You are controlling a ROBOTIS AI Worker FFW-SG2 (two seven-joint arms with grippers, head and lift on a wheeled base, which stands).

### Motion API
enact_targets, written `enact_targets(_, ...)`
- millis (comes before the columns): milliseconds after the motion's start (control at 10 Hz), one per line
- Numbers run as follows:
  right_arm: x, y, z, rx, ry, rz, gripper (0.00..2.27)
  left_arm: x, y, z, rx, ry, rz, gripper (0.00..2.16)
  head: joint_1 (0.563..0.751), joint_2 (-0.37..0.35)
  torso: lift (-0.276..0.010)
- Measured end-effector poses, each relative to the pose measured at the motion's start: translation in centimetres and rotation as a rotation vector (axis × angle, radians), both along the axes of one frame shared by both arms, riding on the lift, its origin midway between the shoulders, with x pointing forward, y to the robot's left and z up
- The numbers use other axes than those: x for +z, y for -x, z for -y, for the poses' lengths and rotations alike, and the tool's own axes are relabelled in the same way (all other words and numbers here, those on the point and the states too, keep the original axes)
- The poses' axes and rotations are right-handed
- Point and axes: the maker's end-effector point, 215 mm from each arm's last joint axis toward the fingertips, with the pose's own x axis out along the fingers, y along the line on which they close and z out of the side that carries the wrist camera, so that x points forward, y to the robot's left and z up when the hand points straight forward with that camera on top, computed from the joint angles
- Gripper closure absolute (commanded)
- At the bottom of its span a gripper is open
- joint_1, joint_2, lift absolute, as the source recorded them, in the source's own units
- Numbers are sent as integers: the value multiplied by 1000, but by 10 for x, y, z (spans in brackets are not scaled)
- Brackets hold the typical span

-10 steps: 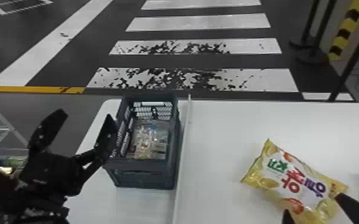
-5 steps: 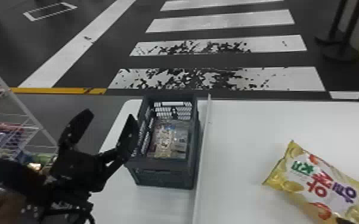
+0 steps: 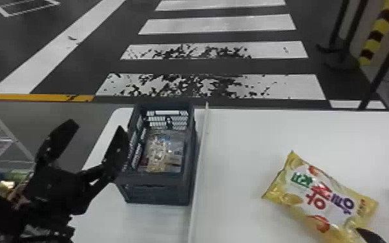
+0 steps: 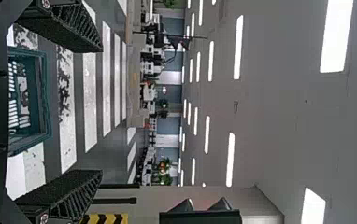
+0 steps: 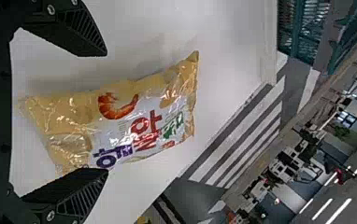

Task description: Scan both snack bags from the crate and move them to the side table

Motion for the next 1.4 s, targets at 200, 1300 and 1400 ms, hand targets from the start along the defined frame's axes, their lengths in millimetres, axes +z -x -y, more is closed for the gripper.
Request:
enact_targets(200,-7,3,24,-43,134,-25,103,5,1,4,-19,5,11,70,695,55,-95)
enact_targets(1300,-38,-8,17,-44,386,-92,110,2,4,10,-57,41,33,70,695,51,-95)
enact_targets(1400,-39,-14,14,-41,389,-87,110,1,4,9,-59,43,33,70,695,59,-95)
